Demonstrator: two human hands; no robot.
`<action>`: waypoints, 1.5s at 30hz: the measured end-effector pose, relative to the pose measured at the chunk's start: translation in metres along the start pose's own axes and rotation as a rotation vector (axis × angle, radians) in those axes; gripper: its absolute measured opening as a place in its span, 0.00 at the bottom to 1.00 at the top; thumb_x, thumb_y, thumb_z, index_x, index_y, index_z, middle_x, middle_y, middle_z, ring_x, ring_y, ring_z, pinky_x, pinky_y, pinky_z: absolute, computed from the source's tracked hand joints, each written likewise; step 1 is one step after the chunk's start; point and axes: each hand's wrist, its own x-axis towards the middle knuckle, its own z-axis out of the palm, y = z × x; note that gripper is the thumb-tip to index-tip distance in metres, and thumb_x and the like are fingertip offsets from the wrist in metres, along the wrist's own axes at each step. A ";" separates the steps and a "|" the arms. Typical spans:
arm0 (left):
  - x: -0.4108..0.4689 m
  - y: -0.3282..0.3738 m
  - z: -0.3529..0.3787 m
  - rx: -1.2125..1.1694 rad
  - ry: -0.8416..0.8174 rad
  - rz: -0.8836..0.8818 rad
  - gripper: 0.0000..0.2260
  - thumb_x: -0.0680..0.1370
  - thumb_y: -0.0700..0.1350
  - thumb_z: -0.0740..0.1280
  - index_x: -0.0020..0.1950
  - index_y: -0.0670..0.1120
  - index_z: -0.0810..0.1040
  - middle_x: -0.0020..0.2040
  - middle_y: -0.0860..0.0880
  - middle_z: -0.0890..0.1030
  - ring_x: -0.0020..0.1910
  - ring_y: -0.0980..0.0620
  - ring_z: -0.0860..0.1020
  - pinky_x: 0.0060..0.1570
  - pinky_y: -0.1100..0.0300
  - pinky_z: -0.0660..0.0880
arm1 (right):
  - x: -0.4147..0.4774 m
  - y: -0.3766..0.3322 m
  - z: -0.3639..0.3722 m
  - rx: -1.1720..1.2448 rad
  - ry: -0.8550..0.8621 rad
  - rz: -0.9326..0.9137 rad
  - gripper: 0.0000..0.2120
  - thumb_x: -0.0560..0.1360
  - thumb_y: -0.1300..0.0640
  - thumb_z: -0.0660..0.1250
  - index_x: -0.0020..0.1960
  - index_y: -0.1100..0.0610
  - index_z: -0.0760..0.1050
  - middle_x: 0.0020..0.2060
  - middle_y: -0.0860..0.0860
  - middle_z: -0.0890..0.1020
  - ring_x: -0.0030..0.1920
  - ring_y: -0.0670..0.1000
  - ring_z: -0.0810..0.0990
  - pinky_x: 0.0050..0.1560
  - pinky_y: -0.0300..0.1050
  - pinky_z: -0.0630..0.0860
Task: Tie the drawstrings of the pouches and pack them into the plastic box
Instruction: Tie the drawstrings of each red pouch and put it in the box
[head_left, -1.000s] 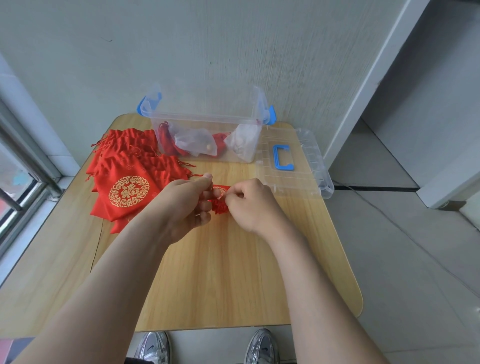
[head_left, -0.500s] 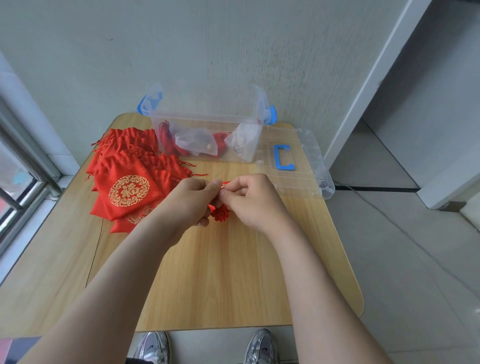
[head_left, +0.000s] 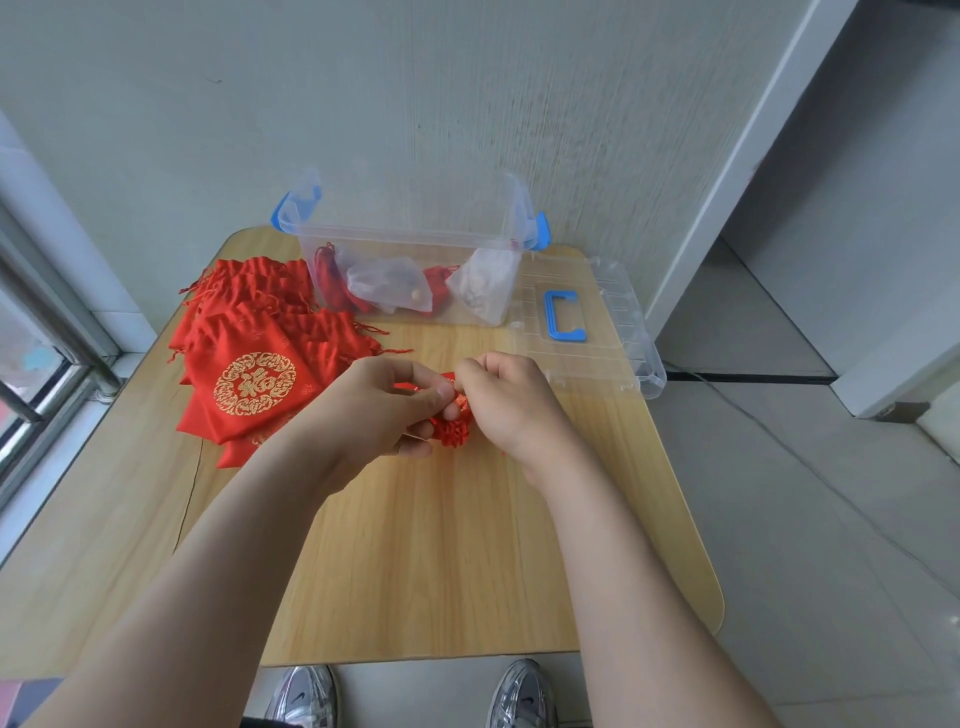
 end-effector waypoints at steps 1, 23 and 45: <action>0.000 0.000 -0.001 0.004 0.008 0.000 0.07 0.82 0.43 0.72 0.54 0.40 0.85 0.45 0.46 0.87 0.39 0.53 0.78 0.38 0.62 0.80 | 0.000 0.000 0.000 -0.007 0.002 -0.004 0.13 0.80 0.53 0.63 0.37 0.53 0.74 0.25 0.41 0.79 0.34 0.45 0.74 0.37 0.42 0.69; -0.002 -0.001 -0.002 0.593 -0.042 0.142 0.08 0.79 0.41 0.71 0.40 0.45 0.87 0.37 0.49 0.87 0.37 0.47 0.86 0.48 0.46 0.85 | 0.007 0.006 -0.001 -0.001 -0.042 -0.129 0.10 0.74 0.63 0.64 0.41 0.51 0.81 0.27 0.47 0.82 0.33 0.47 0.79 0.42 0.50 0.78; -0.002 0.001 -0.003 0.252 0.152 0.034 0.07 0.80 0.42 0.72 0.44 0.44 0.88 0.43 0.46 0.88 0.39 0.53 0.78 0.43 0.55 0.76 | 0.009 0.018 -0.001 -0.277 0.059 -0.428 0.09 0.77 0.62 0.76 0.47 0.47 0.87 0.40 0.41 0.87 0.41 0.40 0.85 0.48 0.39 0.84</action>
